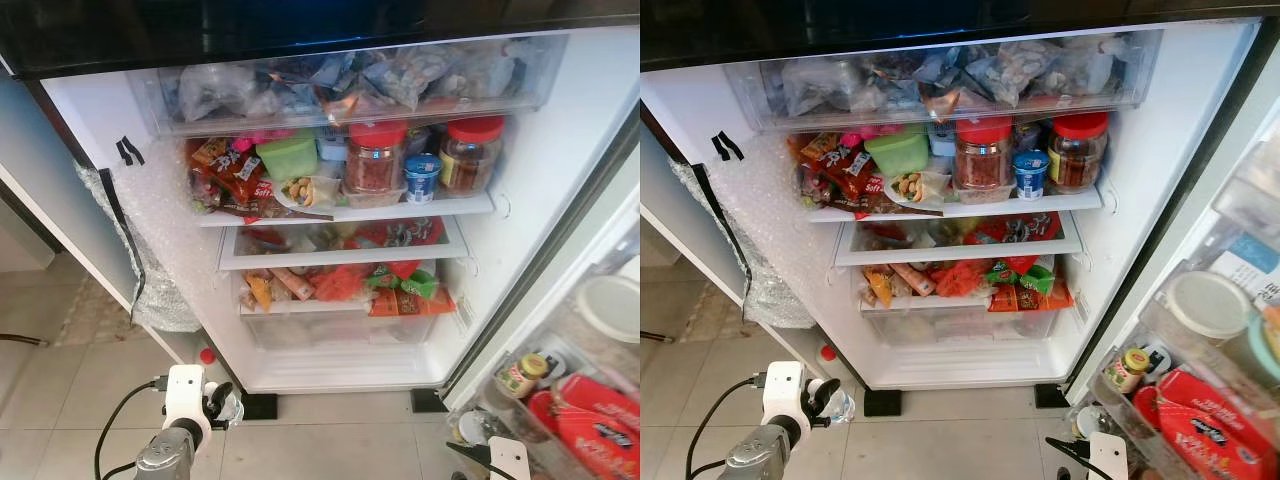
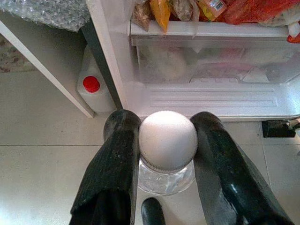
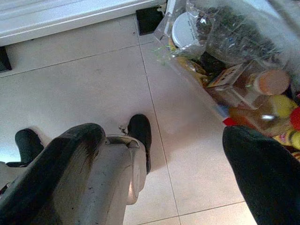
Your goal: Restocking fridge
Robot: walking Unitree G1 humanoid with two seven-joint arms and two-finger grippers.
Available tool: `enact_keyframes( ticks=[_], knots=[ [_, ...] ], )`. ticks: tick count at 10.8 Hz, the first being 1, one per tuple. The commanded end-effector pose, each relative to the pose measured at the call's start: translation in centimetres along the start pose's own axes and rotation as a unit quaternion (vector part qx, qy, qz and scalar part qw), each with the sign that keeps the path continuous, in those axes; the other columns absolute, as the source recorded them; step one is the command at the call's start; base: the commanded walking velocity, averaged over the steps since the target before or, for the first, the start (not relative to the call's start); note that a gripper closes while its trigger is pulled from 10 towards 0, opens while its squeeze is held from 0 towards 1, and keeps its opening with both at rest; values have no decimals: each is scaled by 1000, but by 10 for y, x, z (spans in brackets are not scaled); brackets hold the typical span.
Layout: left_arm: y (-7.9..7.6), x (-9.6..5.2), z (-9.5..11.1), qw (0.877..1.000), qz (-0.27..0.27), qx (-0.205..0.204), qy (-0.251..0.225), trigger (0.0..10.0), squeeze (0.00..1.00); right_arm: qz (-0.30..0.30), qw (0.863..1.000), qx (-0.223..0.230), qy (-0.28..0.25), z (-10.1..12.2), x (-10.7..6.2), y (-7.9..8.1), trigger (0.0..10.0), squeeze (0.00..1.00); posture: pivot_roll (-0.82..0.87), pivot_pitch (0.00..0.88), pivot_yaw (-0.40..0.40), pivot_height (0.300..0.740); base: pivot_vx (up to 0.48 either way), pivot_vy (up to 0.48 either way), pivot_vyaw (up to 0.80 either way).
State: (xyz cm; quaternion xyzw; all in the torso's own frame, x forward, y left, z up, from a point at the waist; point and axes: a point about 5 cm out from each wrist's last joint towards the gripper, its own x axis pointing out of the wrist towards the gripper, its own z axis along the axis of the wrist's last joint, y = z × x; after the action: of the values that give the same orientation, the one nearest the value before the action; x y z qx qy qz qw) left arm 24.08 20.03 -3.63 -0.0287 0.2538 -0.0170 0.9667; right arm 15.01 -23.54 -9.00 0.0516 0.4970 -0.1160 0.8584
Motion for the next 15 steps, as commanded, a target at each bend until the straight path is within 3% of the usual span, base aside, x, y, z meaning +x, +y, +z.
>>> enact_keyframes(
  ticks=[1,8,15],
  knots=[
    [6,-3,-4,1000,1,12,8,10000,0,3,1000,-4,6,-4,0,1,10000,0,-104,44,77,740,0,0,0],
    [5,-3,-5,1000,-1,13,10,10000,0,-42,998,-49,0,-2,-1,-5,10000,0,-106,44,76,740,247,0,0],
    [5,-3,-4,1000,-7,12,12,10000,0,-29,997,-76,1,0,0,-4,10000,0,-108,55,78,740,265,0,0]
  ],
)
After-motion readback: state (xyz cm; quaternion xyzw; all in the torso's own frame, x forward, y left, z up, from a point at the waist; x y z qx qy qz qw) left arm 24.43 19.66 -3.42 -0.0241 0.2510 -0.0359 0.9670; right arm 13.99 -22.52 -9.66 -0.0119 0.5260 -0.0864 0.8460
